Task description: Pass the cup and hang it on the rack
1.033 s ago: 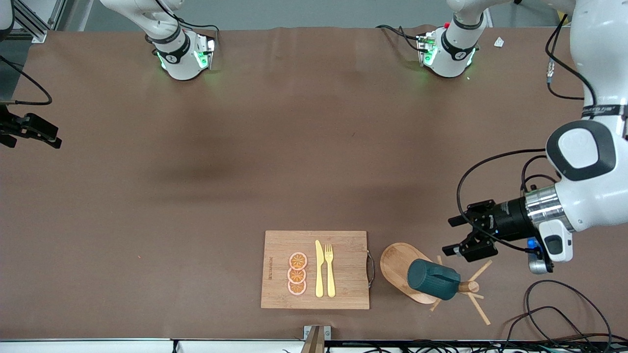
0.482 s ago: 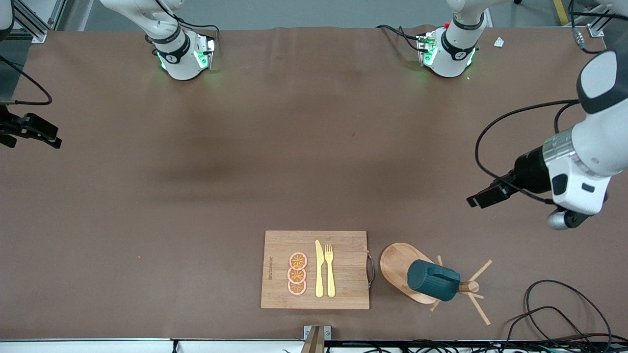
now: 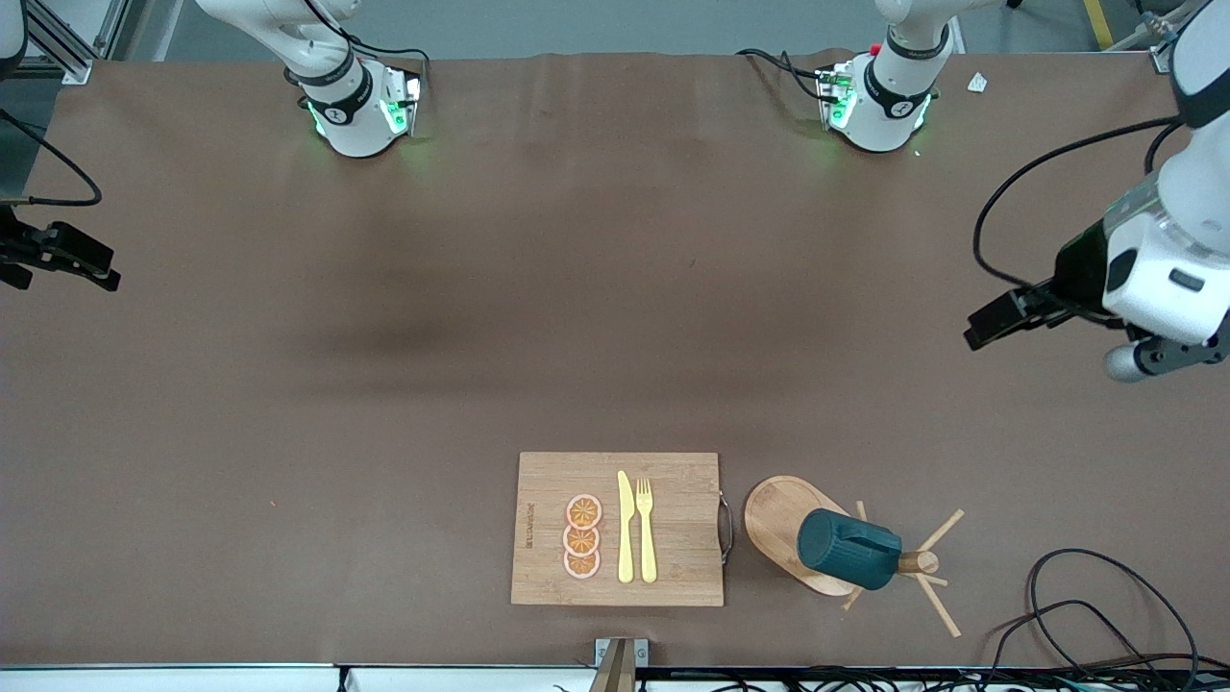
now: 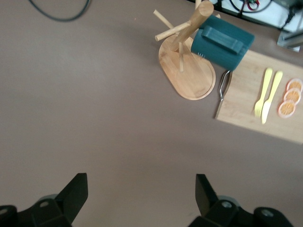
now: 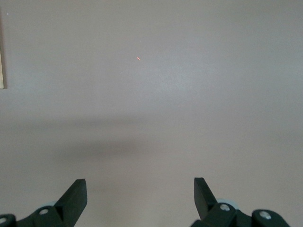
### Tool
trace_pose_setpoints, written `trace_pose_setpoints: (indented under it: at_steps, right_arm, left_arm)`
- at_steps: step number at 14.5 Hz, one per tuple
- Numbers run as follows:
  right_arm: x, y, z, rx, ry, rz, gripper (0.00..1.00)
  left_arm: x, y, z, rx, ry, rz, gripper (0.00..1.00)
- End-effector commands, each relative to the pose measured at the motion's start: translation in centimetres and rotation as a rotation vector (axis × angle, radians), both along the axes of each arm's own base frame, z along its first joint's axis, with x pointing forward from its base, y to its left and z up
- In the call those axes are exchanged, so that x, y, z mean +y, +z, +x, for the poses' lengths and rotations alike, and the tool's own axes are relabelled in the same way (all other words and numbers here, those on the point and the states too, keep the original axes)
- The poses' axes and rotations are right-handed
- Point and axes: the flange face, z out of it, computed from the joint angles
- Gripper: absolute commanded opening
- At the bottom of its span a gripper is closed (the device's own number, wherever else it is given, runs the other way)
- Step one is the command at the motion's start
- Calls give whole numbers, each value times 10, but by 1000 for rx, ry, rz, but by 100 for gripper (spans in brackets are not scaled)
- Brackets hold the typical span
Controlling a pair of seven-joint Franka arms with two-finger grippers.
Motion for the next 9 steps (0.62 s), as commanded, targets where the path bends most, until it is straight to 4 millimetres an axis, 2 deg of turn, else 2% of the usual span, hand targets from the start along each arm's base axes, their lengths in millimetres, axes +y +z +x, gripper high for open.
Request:
trace_pose_setpoints:
  at_steps: [1, 4, 8, 9]
  right_arm:
    - [-3, 5, -7, -8, 9, 1, 100]
    - [-3, 5, -7, -8, 9, 1, 100]
    - [-3, 5, -7, -8, 11, 1, 100]
    - [-3, 5, -7, -8, 11, 1, 100]
  left_arm:
    - [25, 29, -28, -2, -126, 88, 100]
    - [49, 33, -44, 43, -227, 137, 100]
    - [44, 35, -77, 71, -280, 136, 100]
    - [51, 35, -85, 75, -264, 112, 100]
